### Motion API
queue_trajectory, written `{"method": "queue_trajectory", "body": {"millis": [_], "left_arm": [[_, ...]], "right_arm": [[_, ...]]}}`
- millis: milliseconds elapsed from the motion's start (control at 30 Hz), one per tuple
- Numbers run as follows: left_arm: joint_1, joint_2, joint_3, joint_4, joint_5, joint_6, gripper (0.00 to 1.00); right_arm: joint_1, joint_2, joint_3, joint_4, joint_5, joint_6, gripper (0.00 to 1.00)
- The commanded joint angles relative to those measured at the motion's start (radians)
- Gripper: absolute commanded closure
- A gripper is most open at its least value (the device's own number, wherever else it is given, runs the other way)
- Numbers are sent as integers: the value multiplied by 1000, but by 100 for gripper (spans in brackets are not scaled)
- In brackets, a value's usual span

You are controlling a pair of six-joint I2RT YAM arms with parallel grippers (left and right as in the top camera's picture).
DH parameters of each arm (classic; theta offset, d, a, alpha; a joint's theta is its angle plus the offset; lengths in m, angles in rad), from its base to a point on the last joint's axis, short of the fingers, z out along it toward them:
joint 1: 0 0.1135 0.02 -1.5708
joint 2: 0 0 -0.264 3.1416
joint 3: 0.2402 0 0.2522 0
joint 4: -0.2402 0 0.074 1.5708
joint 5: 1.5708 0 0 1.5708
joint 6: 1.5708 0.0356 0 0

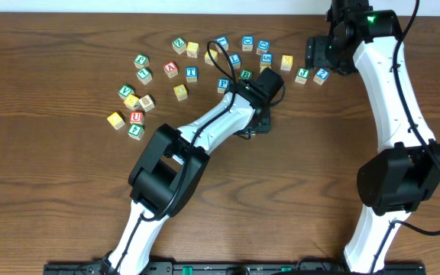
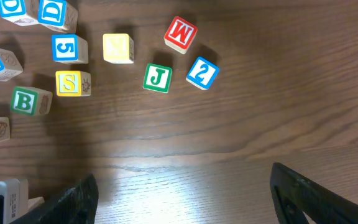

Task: Spell out NEURIPS
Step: 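Lower the red I block beside the R and open the left gripper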

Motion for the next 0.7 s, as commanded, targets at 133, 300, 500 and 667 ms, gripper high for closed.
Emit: {"method": "queue_trajectory", "body": {"millis": [133,300,500,667], "left_arm": [[1,-60,10,-23,-10,58,51],[29,-190,11,-58,-10,91,50],[106,-387,11,-117,-10,117,50],[221,-565,11,-239,-55,153,50]], "right_arm": [[-9,-5,10,-1,8,-10,16],[-8,-5,10,-2,5,-10,16],[-8,-5,7,-23,-74,-10,19],[8,-5,-77,-49,-174,-10,34]]}}
